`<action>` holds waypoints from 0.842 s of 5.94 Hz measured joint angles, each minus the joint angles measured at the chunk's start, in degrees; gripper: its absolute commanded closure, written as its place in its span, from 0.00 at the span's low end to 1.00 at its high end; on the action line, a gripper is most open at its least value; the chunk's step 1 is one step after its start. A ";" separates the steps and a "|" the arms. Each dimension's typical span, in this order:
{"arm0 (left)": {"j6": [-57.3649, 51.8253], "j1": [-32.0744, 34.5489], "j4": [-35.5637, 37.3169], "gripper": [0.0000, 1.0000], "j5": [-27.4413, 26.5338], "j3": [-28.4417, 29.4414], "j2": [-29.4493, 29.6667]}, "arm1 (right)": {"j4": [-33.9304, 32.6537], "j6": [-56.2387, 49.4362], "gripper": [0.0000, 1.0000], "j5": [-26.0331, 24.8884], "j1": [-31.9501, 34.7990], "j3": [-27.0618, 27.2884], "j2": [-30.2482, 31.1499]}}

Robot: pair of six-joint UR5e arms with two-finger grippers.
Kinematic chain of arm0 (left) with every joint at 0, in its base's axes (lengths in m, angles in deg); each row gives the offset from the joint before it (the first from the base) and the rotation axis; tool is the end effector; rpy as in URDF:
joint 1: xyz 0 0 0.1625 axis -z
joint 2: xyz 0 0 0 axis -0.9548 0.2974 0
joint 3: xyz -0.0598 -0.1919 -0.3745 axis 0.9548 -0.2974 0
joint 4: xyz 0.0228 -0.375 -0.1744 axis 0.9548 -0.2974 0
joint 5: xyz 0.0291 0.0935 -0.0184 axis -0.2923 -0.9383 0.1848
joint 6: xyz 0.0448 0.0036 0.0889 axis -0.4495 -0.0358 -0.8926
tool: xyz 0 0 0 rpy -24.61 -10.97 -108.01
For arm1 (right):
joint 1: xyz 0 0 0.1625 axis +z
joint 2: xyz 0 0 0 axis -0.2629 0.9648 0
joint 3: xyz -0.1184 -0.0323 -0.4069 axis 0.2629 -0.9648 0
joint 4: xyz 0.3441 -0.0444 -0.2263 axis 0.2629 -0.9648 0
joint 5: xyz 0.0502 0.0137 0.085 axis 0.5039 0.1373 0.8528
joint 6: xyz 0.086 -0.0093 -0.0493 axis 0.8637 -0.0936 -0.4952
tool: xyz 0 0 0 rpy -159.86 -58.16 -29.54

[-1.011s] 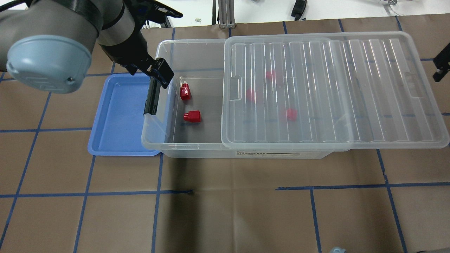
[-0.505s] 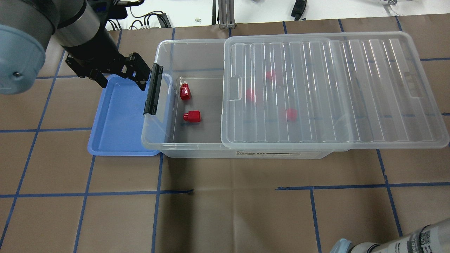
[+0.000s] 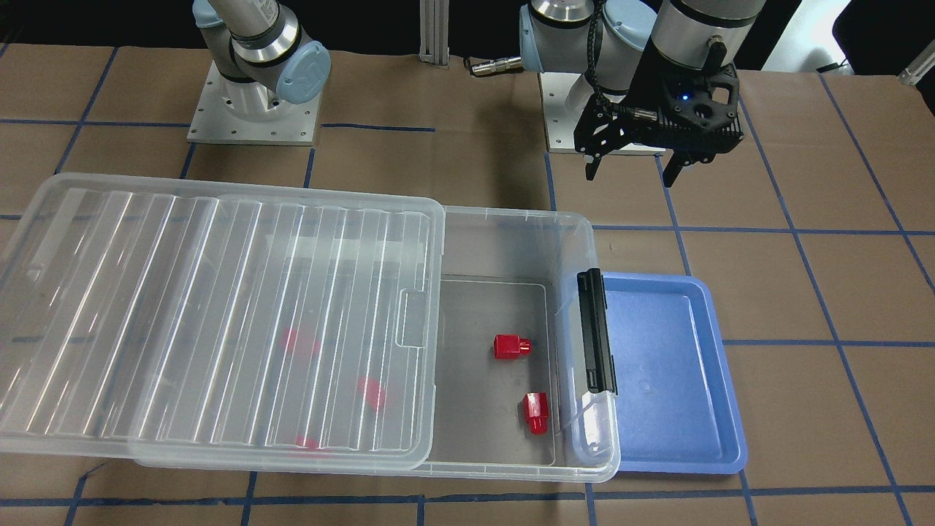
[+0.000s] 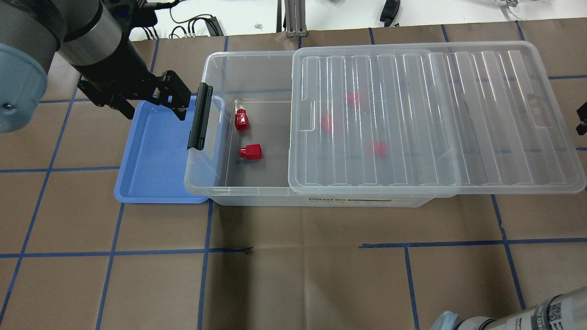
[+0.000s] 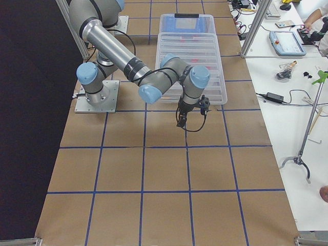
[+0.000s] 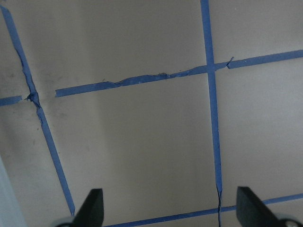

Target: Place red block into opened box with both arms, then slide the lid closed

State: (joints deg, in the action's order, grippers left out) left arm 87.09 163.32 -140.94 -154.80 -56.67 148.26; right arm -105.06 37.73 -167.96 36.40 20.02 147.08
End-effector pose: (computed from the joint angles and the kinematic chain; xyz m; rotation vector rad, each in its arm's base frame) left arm -0.1391 -0.4700 0.5035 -0.0760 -3.1320 0.0953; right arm -0.2640 -0.5304 0.3421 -0.2378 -3.0915 -0.2414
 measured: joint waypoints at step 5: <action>2.83 -0.24 0.68 0.02 0.06 -0.42 -0.46 | 0.29 2.40 0.00 2.90 3.89 5.76 5.00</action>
State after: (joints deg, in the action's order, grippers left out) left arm 89.92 163.08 -140.27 -154.74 -57.08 147.80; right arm -104.77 40.13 -165.05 40.29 25.78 152.07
